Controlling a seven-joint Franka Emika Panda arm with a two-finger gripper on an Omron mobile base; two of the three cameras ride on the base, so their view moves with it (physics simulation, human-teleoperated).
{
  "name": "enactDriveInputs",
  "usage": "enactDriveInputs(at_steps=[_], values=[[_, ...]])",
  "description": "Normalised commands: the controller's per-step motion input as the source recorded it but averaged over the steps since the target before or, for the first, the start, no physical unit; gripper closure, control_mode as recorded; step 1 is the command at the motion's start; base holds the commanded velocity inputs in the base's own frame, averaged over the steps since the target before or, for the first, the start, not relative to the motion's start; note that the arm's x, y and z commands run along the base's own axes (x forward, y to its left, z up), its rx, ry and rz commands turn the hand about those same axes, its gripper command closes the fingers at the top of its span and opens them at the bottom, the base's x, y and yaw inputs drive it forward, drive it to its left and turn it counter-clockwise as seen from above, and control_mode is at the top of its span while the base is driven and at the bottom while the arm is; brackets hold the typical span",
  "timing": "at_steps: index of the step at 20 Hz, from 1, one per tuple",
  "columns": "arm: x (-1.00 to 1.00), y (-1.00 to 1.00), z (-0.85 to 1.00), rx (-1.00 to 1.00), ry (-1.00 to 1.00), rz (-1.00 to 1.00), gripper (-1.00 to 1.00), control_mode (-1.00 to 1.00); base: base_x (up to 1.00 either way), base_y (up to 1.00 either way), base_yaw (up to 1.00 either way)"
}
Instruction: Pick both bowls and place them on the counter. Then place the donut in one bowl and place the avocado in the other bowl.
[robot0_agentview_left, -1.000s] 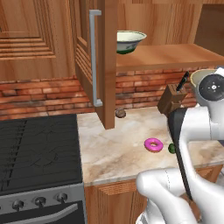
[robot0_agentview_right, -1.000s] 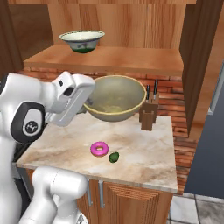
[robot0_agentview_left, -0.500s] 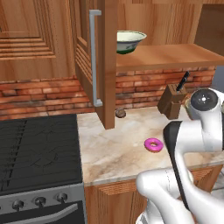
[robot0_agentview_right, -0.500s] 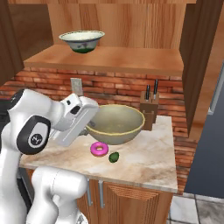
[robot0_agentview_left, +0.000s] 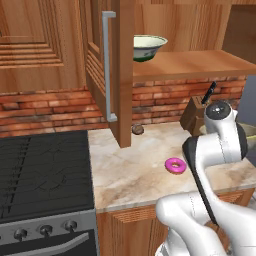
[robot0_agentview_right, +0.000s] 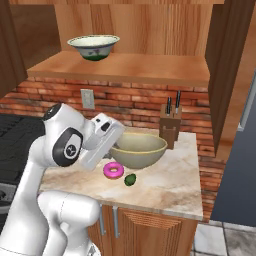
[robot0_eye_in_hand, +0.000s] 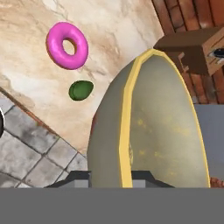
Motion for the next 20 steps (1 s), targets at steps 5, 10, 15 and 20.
enactDriveInputs(at_steps=[5, 10, 15, 20], values=[[0.58, -0.35, -0.60, 0.06, 0.00, 0.12, 1.00, -1.00, 0.00, 0.00, 0.00], [0.53, -0.40, -0.60, 0.12, -0.01, 0.10, 1.00, -1.00, 0.00, 0.00, 0.00], [0.36, -0.44, -0.29, 0.07, 0.00, 0.07, 1.00, -1.00, 0.00, 0.00, 0.00], [0.15, -0.32, -0.06, 0.00, -0.02, 0.03, 1.00, -1.00, 0.00, 0.00, 0.00]])
